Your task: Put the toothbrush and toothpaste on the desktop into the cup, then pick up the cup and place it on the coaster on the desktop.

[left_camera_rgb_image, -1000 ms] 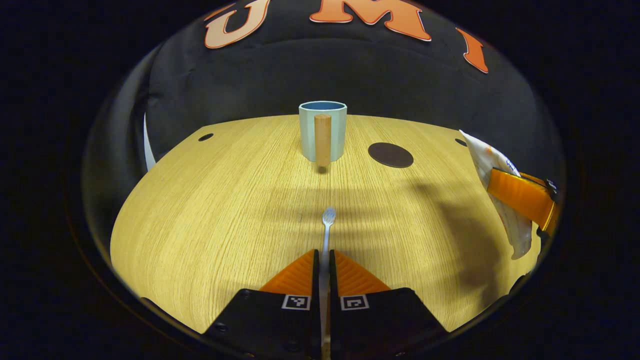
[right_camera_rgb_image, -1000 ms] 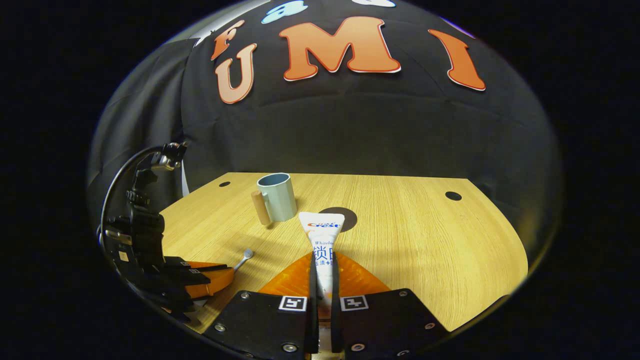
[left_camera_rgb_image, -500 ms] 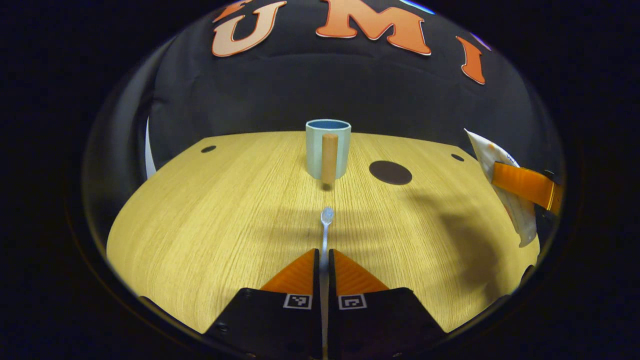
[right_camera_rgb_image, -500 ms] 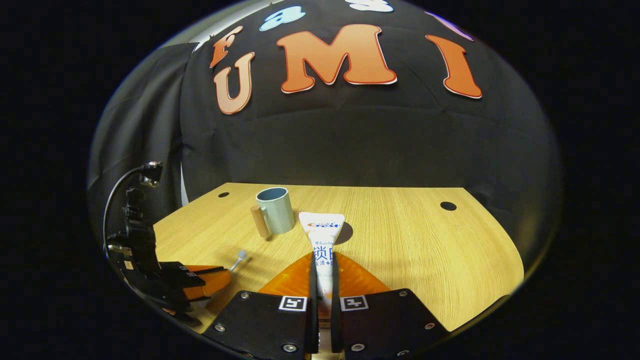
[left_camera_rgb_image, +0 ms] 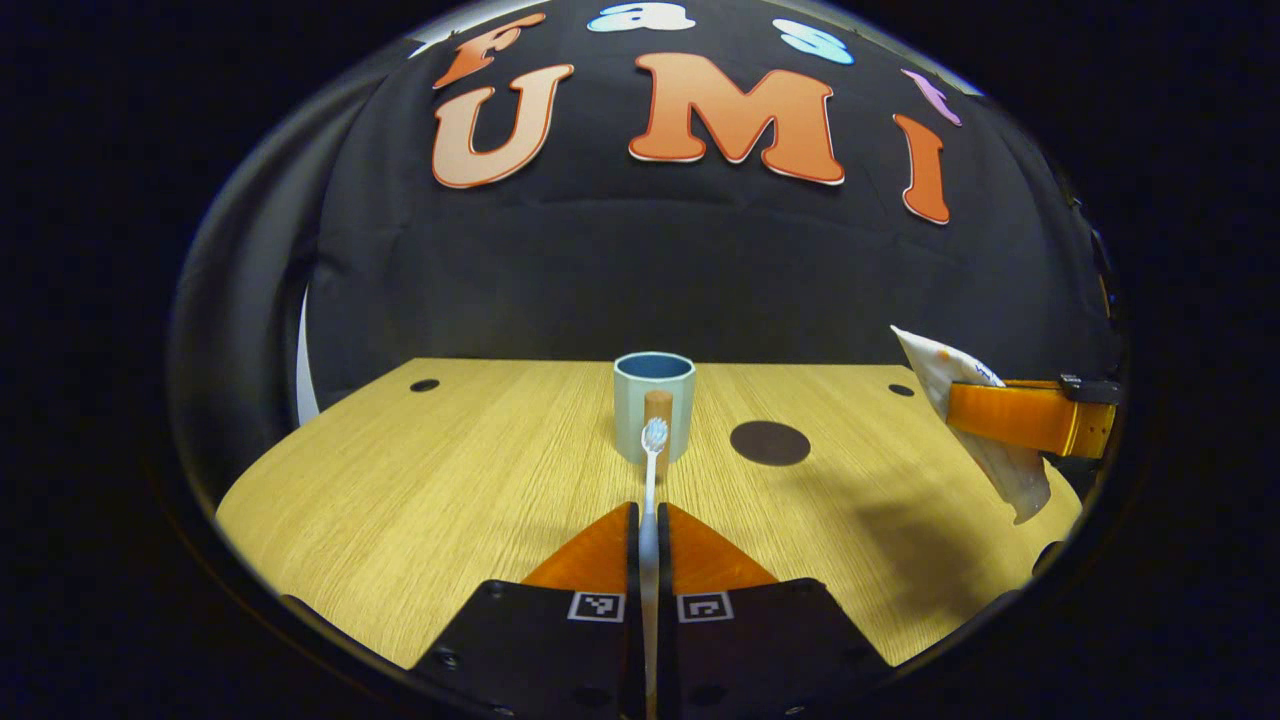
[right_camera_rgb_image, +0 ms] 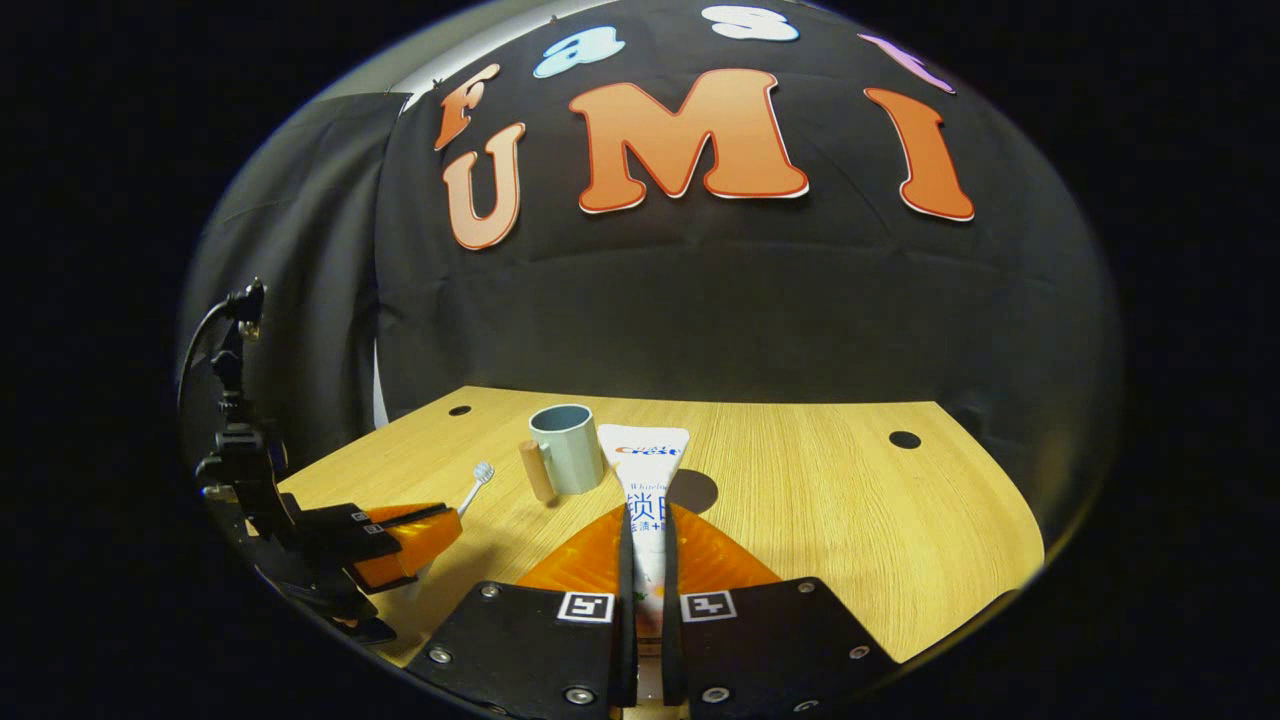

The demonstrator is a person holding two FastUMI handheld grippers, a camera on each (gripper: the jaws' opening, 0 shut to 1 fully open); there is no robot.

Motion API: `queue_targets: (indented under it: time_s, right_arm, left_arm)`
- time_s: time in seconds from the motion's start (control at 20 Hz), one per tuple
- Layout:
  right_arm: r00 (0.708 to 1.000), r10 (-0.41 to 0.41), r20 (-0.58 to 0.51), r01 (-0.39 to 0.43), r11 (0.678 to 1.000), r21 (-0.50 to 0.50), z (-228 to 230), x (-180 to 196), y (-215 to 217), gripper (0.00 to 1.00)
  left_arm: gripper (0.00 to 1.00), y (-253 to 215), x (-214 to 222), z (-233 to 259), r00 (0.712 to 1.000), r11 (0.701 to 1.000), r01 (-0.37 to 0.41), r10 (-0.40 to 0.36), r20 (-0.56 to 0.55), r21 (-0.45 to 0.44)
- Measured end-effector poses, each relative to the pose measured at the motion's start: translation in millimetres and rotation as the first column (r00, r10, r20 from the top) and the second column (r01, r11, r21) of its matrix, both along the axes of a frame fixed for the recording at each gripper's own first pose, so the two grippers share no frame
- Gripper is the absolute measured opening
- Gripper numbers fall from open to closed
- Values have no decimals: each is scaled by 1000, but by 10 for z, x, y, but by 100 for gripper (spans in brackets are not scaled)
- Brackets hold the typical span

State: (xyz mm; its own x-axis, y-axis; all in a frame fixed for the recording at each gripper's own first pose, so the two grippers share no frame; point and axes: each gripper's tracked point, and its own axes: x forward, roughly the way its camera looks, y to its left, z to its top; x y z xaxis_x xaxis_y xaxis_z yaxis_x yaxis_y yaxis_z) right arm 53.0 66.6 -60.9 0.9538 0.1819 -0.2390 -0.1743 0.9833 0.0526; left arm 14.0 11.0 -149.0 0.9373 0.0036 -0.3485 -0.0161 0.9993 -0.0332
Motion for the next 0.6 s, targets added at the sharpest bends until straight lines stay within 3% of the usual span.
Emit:
queue_targets:
  time_s: [0.15,0.3,0.6]
  right_arm:
    - [1000,10,29,-10,1000,7,79,21,15,10]
    - [998,18,52,-20,999,38,154,55,14,10]
    - [996,-16,87,12,999,43,248,197,-153,10]
  left_arm:
    - [5,15,116,194,998,1000,2,-2,67,14]
    - [5,53,290,362,995,999,7,-4,102,-35]
    - [4,160,713,805,980,999,6,3,200,-47]
